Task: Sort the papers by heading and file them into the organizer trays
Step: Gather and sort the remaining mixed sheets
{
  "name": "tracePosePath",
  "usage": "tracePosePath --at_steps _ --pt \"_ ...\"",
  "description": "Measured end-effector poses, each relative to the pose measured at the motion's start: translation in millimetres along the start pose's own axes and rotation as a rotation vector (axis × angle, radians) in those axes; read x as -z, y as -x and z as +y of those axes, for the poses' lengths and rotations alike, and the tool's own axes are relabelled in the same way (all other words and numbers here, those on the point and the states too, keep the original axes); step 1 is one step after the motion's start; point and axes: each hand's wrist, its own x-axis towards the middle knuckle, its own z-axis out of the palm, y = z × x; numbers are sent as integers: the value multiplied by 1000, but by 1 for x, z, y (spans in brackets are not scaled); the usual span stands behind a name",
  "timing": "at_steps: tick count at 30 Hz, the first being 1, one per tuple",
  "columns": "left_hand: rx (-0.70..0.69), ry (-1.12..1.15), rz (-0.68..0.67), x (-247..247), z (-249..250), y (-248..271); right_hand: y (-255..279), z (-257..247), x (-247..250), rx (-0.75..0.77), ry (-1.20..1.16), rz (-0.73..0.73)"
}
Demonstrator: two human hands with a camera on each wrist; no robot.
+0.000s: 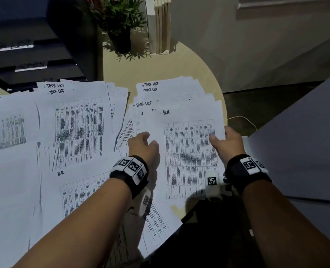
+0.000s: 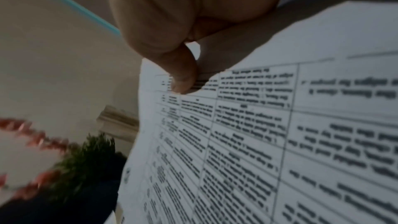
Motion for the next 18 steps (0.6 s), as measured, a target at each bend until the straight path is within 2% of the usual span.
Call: tracePosePath --at_steps 3,5,9,18 --pt "-26 48 14 4 1 0 0 -4 5 -81 -261 -50" --pt "-28 103 6 5 2 2 -3 -3 3 -107 -328 -93" --pt "-44 166 59 10 4 1 -3 0 1 -94 -356 -117" --pt "1 38 -25 10 3 -4 -4 3 8 -33 -283 -46"
